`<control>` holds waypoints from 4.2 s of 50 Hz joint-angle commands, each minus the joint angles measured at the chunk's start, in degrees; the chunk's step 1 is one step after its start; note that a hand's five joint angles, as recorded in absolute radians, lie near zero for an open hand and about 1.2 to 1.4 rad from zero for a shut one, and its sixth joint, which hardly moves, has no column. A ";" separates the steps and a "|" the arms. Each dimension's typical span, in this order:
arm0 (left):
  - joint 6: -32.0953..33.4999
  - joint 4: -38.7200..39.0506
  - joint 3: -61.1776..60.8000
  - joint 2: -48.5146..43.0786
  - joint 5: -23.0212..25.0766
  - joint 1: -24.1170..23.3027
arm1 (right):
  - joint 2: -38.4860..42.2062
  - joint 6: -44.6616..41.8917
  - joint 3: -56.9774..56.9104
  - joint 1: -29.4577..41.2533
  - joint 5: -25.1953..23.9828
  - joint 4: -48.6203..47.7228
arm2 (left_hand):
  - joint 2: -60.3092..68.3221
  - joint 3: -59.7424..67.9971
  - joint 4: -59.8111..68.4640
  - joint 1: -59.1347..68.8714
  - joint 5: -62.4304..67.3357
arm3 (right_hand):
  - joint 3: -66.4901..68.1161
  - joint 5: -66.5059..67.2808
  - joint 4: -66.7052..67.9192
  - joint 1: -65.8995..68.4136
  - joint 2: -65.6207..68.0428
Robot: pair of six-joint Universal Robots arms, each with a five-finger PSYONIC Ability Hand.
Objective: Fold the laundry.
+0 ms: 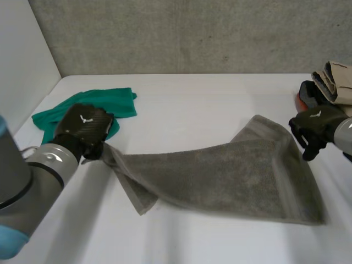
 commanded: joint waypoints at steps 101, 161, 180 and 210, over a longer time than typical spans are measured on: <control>6.69 -14.69 13.29 -8.90 -6.90 -3.47 | -6.89 -18.65 -2.75 2.36 12.55 5.75 | 11.26 11.55 11.14 13.95 13.63 | 11.71 39.23 11.25 12.75 11.91; 4.14 15.58 -2.75 -12.91 -8.48 -1.18 | 2.65 -3.96 15.60 5.27 6.67 -37.72 | 11.26 11.55 11.14 13.95 13.63 | 11.71 39.23 11.25 12.75 11.91; 16.62 -13.99 -14.57 6.74 -8.57 -3.03 | -13.37 -22.25 23.96 -5.81 9.93 -2.09 | 11.26 11.55 11.14 13.95 13.63 | 11.71 39.23 11.25 12.75 11.91; 19.62 20.28 57.50 -25.70 -9.53 -2.06 | 7.29 -14.96 -24.20 7.90 18.10 -56.90 | 11.26 11.55 11.14 13.95 13.63 | 11.71 39.23 11.25 12.75 11.91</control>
